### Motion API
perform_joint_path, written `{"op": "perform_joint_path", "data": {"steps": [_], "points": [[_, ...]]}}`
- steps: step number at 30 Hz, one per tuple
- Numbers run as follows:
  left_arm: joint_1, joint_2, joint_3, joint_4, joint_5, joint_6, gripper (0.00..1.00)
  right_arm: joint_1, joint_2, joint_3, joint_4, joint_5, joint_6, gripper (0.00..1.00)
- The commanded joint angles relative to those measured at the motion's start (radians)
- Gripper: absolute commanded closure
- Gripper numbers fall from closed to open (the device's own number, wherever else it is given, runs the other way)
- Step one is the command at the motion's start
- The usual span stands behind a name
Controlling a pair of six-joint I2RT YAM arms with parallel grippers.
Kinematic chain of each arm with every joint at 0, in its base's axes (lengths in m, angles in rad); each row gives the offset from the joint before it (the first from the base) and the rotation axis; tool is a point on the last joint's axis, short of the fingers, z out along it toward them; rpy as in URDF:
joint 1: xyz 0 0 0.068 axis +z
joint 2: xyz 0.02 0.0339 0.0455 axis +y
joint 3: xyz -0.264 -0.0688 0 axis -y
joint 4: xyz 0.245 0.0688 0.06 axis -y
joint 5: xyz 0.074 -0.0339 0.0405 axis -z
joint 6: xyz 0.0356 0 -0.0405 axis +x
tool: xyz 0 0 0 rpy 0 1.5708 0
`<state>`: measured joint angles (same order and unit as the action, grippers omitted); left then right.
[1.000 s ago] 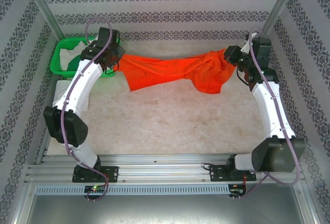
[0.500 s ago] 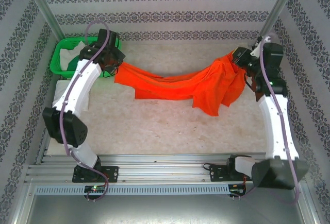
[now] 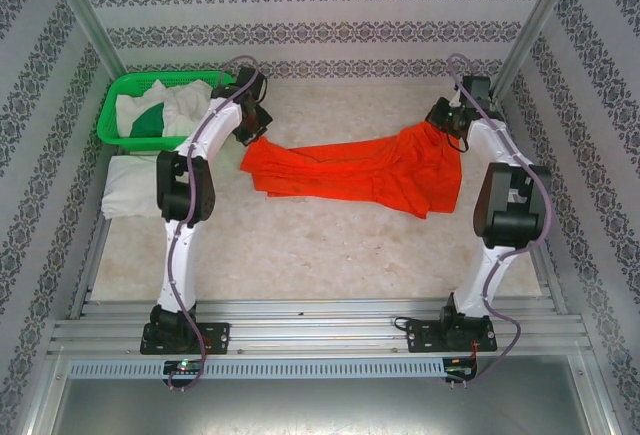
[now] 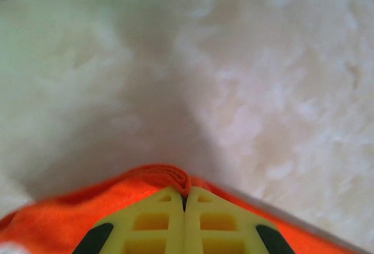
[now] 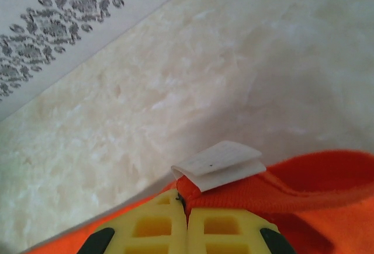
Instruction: Fold and stack the t-shirts
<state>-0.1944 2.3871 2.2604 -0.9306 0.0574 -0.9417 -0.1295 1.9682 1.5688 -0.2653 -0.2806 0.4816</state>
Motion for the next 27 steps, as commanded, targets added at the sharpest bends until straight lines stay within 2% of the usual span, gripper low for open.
{"op": "perform_joint_path", "data": {"steps": [1, 2, 4, 6, 7, 8, 10, 12, 17, 21, 26, 27], "points": [[0.005, 0.079, 0.186, -0.087, 0.012, 0.033, 0.99, -0.019, 0.019, 0.113, 0.022, -0.01, -0.014, 0.97], [0.005, 0.104, 0.228, -0.098, 0.016, 0.026, 0.93, -0.022, 0.031, 0.131, 0.02, -0.014, -0.013, 0.9], [0.003, 0.135, 0.281, -0.102, 0.035, 0.008, 0.59, -0.034, 0.05, 0.164, -0.001, -0.025, 0.002, 0.55], [0.002, 0.128, 0.279, -0.086, 0.054, -0.005, 0.3, -0.036, 0.031, 0.152, -0.008, -0.041, 0.0, 0.35], [0.0, 0.118, 0.275, -0.089, 0.055, 0.004, 0.11, -0.035, 0.008, 0.124, -0.003, -0.044, -0.001, 0.26], [-0.004, 0.102, 0.265, -0.092, 0.05, 0.021, 0.01, -0.036, -0.023, 0.082, 0.005, -0.043, 0.001, 0.19], [-0.01, 0.052, 0.208, -0.08, 0.032, 0.055, 0.0, -0.035, -0.094, -0.011, 0.033, -0.045, 0.017, 0.13], [-0.016, -0.032, 0.089, -0.016, 0.022, 0.082, 0.0, -0.032, -0.169, -0.117, 0.065, -0.047, 0.034, 0.11], [-0.003, -0.266, -0.372, 0.257, -0.032, -0.015, 0.0, -0.024, -0.35, -0.369, 0.114, -0.081, 0.105, 0.11], [0.008, -0.321, -0.545, 0.354, -0.04, -0.106, 0.18, -0.012, -0.447, -0.496, 0.122, -0.082, 0.135, 0.11], [0.013, -0.295, -0.617, 0.414, -0.077, -0.241, 0.42, -0.009, -0.465, -0.53, 0.072, -0.098, 0.101, 0.11], [0.015, -0.287, -0.62, 0.417, -0.085, -0.258, 0.44, -0.009, -0.465, -0.528, 0.068, -0.101, 0.101, 0.11]]}}
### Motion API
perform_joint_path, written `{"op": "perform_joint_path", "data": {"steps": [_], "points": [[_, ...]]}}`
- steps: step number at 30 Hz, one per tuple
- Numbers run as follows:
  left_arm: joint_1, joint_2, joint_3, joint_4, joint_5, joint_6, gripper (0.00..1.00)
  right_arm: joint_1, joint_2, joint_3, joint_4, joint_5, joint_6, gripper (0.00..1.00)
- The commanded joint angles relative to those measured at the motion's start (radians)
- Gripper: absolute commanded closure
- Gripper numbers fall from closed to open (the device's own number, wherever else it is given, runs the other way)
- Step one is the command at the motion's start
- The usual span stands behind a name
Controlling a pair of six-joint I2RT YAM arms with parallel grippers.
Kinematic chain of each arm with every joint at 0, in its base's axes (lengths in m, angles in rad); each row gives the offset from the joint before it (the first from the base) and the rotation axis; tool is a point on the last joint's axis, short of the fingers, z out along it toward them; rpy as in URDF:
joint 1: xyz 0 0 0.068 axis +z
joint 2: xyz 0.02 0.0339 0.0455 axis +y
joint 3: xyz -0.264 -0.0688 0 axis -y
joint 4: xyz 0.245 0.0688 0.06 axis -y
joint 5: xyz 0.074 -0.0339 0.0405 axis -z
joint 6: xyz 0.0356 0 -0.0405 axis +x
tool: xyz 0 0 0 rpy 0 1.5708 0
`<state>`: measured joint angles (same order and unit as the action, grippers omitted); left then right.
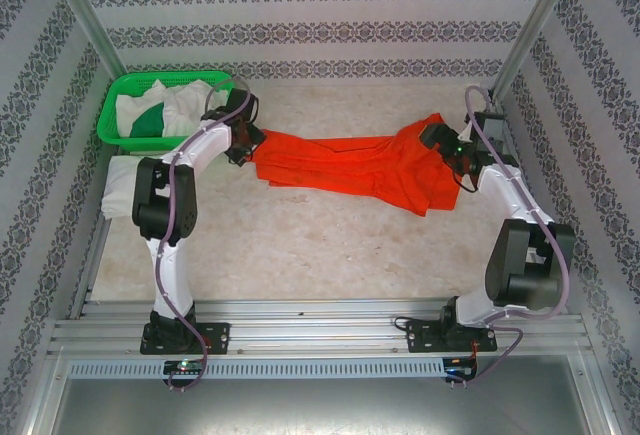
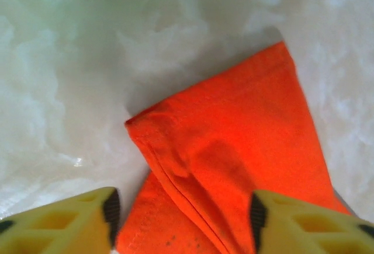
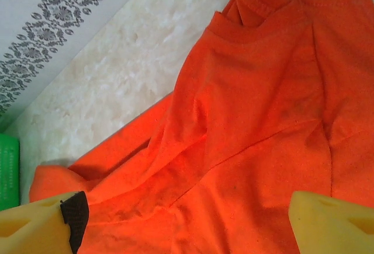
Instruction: Fold and stack the t-shirts
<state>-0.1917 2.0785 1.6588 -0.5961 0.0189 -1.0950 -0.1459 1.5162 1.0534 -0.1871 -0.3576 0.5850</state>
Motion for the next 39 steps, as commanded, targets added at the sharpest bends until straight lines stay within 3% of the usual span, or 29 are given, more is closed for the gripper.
{"op": "perform_joint_path", "data": {"steps": [1, 6, 16, 20, 23, 29, 32, 34, 36, 39], "points": [[0.013, 0.031, -0.019, 0.081, -0.056, -0.125, 0.45, 0.006, -0.013, -0.012, -0.008, -0.029, -0.001, 0.11], [0.029, 0.07, -0.018, 0.083, -0.087, -0.162, 0.49, 0.006, -0.013, -0.008, -0.007, -0.066, 0.013, 0.11], [0.046, 0.145, 0.015, 0.097, -0.02, -0.18, 0.56, 0.008, -0.012, -0.03, -0.004, -0.103, 0.005, 0.1], [0.04, 0.111, -0.022, 0.095, -0.035, -0.212, 0.52, 0.008, -0.016, -0.023, -0.012, -0.097, -0.001, 0.1], [0.025, 0.065, -0.03, 0.094, -0.098, -0.166, 0.5, 0.008, -0.021, -0.025, -0.012, -0.093, -0.002, 0.09], [-0.017, -0.006, -0.113, 0.22, -0.205, -0.119, 0.49, 0.015, -0.016, -0.035, 0.0, -0.095, 0.004, 0.1], [-0.037, -0.007, -0.115, 0.229, -0.218, -0.12, 0.48, 0.03, 0.01, -0.034, 0.01, -0.083, 0.005, 0.15], [-0.046, -0.011, -0.118, 0.238, -0.23, -0.118, 0.46, 0.051, 0.07, 0.005, -0.02, -0.127, -0.005, 0.23], [-0.055, -0.017, -0.118, 0.248, -0.242, -0.103, 0.43, 0.1, 0.16, 0.091, -0.122, -0.186, -0.058, 0.24], [-0.055, -0.015, -0.122, 0.251, -0.228, -0.092, 0.34, 0.206, 0.25, 0.156, -0.21, -0.117, -0.105, 0.28]]}}
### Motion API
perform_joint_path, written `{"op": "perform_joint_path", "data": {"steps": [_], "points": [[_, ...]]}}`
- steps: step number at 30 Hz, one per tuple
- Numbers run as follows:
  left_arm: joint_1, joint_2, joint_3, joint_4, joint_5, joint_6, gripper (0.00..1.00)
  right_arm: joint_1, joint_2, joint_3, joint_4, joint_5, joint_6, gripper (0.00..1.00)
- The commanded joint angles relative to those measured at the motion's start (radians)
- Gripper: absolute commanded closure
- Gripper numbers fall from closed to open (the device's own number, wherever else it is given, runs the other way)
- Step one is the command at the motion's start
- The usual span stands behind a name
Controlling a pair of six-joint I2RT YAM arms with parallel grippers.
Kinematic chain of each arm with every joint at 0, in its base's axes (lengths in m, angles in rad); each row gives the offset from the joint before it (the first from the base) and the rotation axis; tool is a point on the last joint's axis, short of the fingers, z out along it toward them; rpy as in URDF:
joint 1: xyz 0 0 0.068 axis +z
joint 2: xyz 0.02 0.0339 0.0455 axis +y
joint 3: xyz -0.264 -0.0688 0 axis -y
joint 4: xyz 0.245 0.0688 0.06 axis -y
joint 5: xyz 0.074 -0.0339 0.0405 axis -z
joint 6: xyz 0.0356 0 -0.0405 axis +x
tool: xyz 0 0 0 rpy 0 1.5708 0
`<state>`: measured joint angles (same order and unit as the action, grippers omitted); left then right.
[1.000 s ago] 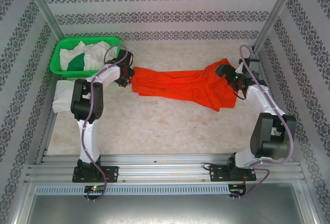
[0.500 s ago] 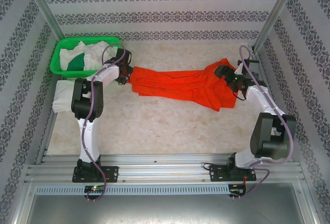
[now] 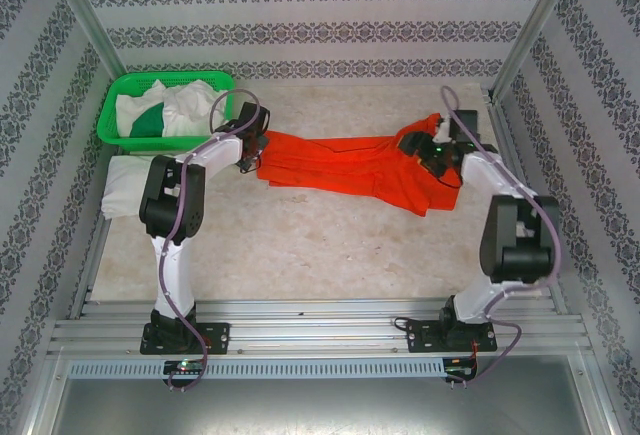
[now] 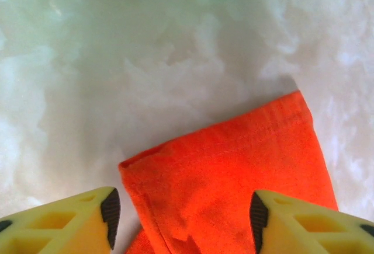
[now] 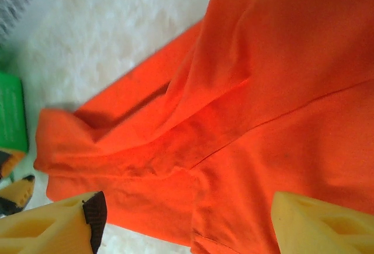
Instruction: Fold and stack the t-shirts
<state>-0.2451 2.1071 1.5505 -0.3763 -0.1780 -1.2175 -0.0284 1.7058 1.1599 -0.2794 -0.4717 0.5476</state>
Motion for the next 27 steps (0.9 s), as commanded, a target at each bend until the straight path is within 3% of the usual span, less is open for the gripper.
{"op": "perform_joint_path", "data": {"steps": [1, 5, 9, 13, 20, 27], "points": [[-0.002, -0.046, -0.018, 0.03, -0.031, 0.027, 0.33, 0.112, 0.084, 0.053, -0.104, 0.005, -0.053, 0.28], [-0.002, -0.065, -0.05, 0.024, -0.028, 0.003, 0.29, 0.164, 0.194, 0.056, -0.046, 0.034, 0.054, 0.27], [-0.014, -0.073, -0.063, 0.009, 0.0, -0.013, 0.27, 0.131, 0.253, 0.036, -0.056, 0.068, 0.119, 0.23], [-0.031, -0.103, -0.106, 0.032, -0.015, -0.049, 0.26, 0.081, 0.228, -0.047, 0.033, 0.025, 0.194, 0.23], [-0.057, -0.117, -0.146, 0.056, 0.016, -0.114, 0.29, 0.066, 0.148, -0.069, -0.069, 0.135, 0.196, 0.23], [-0.083, -0.092, -0.17, 0.12, 0.037, -0.127, 0.36, 0.023, 0.101, -0.123, -0.061, 0.14, 0.184, 0.22]]}}
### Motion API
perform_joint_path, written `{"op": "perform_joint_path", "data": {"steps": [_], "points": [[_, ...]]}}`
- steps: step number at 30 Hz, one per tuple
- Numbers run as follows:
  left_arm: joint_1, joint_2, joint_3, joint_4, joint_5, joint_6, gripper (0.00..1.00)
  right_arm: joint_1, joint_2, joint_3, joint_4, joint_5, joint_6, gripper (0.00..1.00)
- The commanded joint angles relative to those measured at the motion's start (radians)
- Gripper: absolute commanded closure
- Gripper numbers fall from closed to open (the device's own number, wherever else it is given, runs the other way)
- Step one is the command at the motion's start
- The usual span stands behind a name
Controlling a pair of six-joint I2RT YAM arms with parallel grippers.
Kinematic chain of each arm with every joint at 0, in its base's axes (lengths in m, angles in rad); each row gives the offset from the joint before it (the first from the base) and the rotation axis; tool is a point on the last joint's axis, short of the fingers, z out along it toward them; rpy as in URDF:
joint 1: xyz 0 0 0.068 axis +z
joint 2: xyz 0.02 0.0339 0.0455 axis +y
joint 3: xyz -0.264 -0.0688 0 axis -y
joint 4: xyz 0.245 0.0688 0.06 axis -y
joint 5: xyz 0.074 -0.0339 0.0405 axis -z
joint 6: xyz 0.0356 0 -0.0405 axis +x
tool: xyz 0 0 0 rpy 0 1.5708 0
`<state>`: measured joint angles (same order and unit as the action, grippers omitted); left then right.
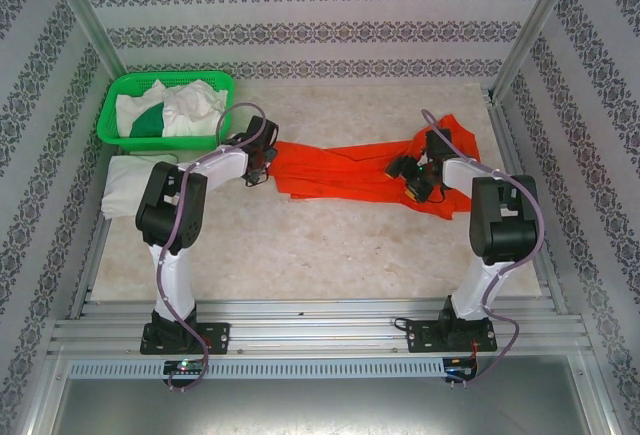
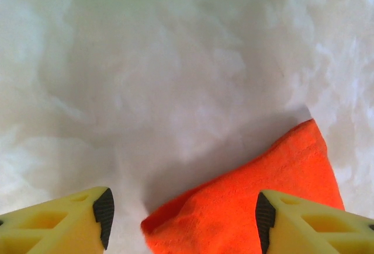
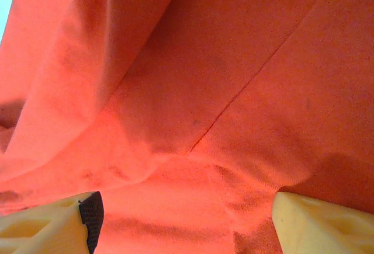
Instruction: Fold and stack the t-shirts
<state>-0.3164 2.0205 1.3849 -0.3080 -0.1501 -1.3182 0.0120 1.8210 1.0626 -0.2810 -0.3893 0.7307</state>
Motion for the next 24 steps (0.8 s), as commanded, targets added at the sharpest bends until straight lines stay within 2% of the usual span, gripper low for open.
{"op": "perform_joint_path", "data": {"steps": [1, 4, 7, 11, 14, 19, 24], "points": [[-0.011, 0.001, -0.002, 0.055, 0.009, -0.027, 0.37, -0.022, -0.014, -0.025, -0.069, 0.063, -0.003, 0.22], [-0.012, 0.024, 0.016, 0.056, 0.013, -0.025, 0.39, -0.036, -0.019, -0.026, -0.075, 0.073, -0.001, 0.22], [-0.013, 0.036, 0.013, 0.03, 0.044, -0.086, 0.4, -0.04, -0.01, -0.02, -0.073, 0.054, -0.004, 0.22], [-0.049, -0.029, -0.041, -0.04, -0.001, -0.18, 0.36, -0.037, 0.003, -0.006, -0.073, 0.038, 0.001, 0.21], [-0.066, -0.06, -0.064, -0.051, 0.018, -0.215, 0.37, -0.038, 0.002, -0.004, -0.066, 0.037, 0.009, 0.21], [-0.07, -0.039, -0.113, 0.036, 0.07, -0.304, 0.43, -0.038, 0.031, 0.014, -0.069, 0.004, 0.004, 0.2], [-0.051, 0.006, -0.063, 0.012, 0.068, -0.279, 0.5, -0.038, 0.019, 0.007, -0.064, -0.005, 0.005, 0.2]]}}
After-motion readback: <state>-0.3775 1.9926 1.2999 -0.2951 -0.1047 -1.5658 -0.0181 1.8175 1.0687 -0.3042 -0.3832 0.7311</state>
